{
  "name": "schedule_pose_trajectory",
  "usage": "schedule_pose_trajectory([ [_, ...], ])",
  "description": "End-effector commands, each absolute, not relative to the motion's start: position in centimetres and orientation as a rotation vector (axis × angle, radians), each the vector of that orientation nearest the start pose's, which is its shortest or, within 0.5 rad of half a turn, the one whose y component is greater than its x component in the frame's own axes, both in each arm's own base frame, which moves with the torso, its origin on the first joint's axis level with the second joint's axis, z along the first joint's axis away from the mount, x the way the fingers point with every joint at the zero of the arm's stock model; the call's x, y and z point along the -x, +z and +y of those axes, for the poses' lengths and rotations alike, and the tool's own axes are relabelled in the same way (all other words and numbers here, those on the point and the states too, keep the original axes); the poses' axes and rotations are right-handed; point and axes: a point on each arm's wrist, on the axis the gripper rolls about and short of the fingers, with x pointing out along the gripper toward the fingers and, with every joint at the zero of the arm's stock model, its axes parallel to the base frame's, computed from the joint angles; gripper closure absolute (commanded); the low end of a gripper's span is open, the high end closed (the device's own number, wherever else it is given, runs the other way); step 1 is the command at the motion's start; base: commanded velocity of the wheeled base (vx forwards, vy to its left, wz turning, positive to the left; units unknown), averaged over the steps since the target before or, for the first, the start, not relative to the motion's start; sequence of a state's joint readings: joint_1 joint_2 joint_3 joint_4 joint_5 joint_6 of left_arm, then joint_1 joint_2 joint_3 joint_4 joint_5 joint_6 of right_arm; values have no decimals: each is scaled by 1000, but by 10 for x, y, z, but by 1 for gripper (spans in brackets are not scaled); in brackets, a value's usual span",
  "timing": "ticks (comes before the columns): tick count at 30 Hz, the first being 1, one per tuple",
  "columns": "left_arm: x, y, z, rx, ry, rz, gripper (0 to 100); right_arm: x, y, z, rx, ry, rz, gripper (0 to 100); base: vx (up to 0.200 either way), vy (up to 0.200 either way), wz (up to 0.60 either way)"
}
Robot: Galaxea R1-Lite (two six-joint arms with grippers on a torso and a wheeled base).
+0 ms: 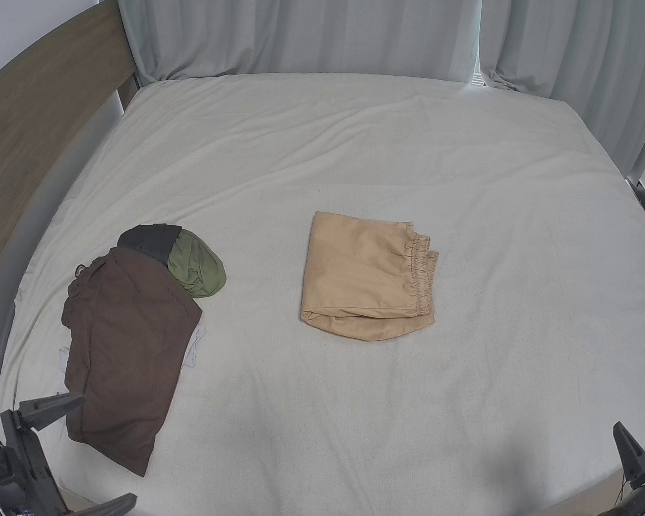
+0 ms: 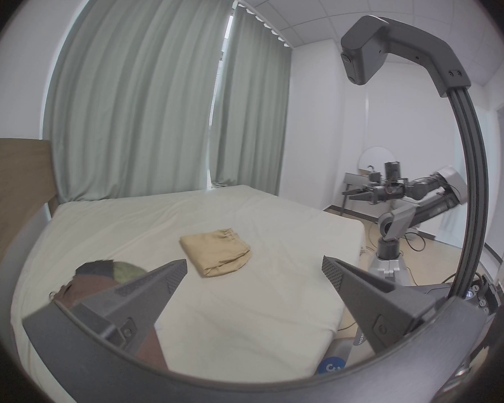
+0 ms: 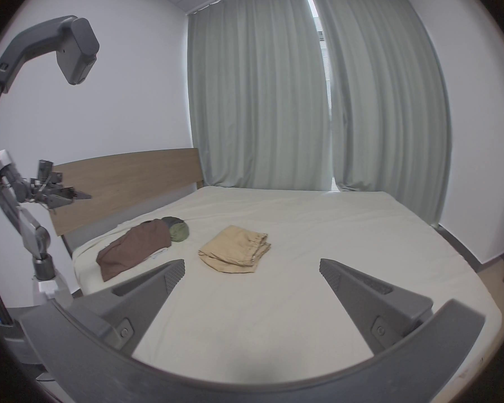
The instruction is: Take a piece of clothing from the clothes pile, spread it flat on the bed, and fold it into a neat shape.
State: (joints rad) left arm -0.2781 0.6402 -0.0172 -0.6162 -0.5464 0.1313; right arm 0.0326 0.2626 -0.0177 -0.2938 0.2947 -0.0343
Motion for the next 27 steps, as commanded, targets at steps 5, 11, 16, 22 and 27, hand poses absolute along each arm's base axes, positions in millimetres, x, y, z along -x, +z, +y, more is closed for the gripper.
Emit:
schedule_pose_trajectory([
  [5,18,99,-5,-19,-367,-126,0,22,82,1,33,22,-51,0,0,0,0],
  [11,24,80,-5,-19,-216,-31,0,23,82,0,37,-10,-47,0,0,0,0],
  [16,23,82,-3,1,-115,-59,0,22,82,1,40,16,-51,0,0,0,0],
  [22,23,75,1,7,38,9,0,22,80,1,39,24,-42,0,0,0,0],
  [27,23,76,1,-2,40,-2,0,22,76,0,18,6,11,0,0,0,0],
])
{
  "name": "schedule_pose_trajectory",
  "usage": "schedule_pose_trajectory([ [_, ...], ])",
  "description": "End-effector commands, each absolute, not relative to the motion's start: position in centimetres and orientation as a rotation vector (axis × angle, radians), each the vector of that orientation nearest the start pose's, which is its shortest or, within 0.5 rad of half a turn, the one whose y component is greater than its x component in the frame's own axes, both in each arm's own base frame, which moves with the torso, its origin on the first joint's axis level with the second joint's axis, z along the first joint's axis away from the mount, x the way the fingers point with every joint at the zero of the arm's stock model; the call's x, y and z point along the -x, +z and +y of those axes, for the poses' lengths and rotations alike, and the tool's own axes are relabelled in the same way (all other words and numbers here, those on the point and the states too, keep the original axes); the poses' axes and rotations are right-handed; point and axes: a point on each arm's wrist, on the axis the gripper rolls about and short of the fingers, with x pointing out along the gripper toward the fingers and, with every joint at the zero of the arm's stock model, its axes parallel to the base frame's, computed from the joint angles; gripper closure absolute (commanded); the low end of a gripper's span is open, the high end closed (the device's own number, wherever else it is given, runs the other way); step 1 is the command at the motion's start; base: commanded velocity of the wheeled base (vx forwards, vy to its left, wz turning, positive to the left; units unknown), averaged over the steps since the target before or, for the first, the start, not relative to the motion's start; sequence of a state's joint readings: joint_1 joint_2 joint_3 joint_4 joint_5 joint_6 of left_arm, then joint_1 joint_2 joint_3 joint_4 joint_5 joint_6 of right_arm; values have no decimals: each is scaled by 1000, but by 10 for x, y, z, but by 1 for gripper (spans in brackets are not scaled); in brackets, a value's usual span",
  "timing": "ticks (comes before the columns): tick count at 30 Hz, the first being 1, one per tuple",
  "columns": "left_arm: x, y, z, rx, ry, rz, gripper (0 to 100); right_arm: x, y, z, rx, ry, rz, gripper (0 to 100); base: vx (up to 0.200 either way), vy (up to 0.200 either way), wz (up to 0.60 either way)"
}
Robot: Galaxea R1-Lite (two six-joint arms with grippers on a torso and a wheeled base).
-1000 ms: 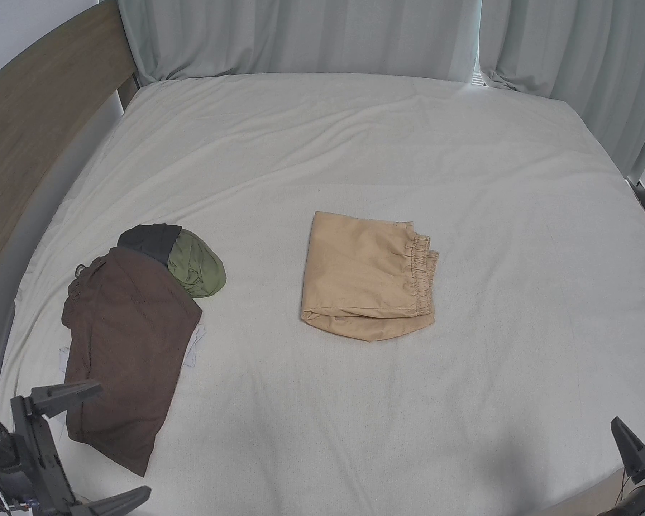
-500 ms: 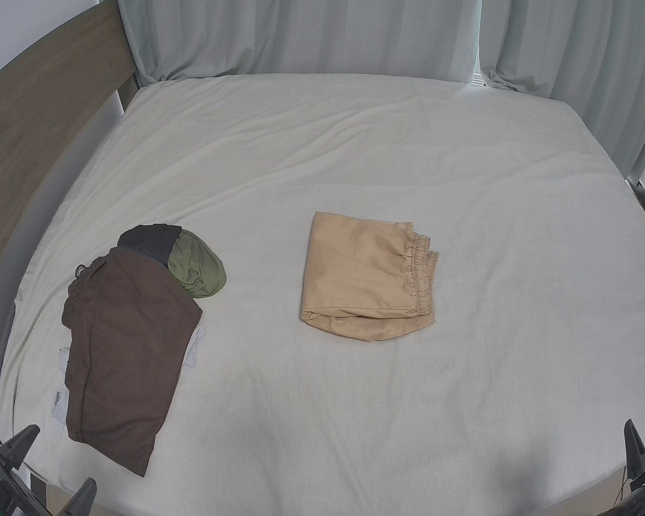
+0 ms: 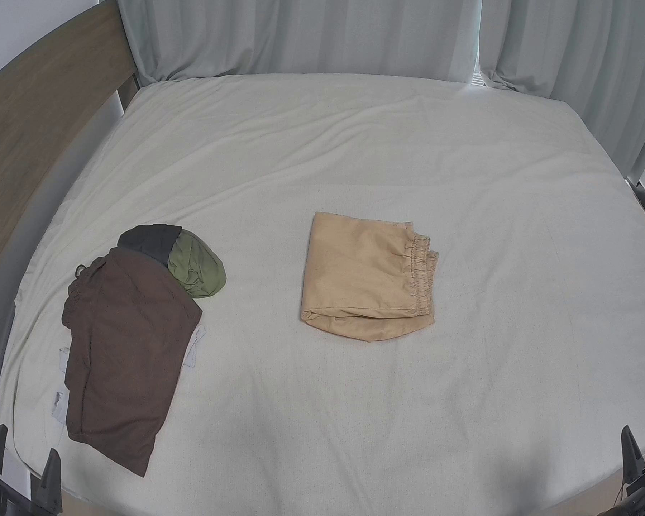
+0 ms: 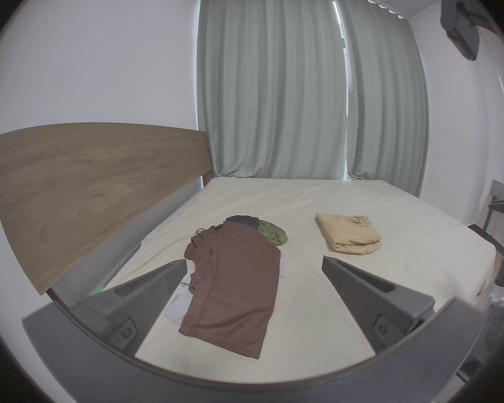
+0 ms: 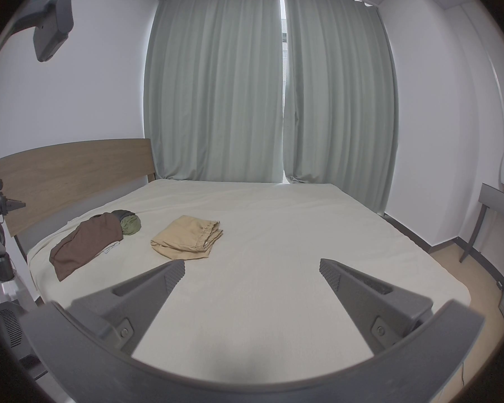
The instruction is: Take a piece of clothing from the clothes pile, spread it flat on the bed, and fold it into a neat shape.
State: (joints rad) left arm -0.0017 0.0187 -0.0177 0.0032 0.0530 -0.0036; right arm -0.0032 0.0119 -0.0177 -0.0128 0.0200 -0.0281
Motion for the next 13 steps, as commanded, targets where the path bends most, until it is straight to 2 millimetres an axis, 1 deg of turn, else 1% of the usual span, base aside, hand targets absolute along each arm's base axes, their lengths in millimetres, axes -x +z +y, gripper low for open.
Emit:
schedule_pose_trajectory([
  [1,23,76,1,-3,38,-1,0,22,76,0,18,8,12,0,0,0,0],
  [13,23,76,1,3,38,-3,0,23,76,1,5,20,6,0,0,0,0],
])
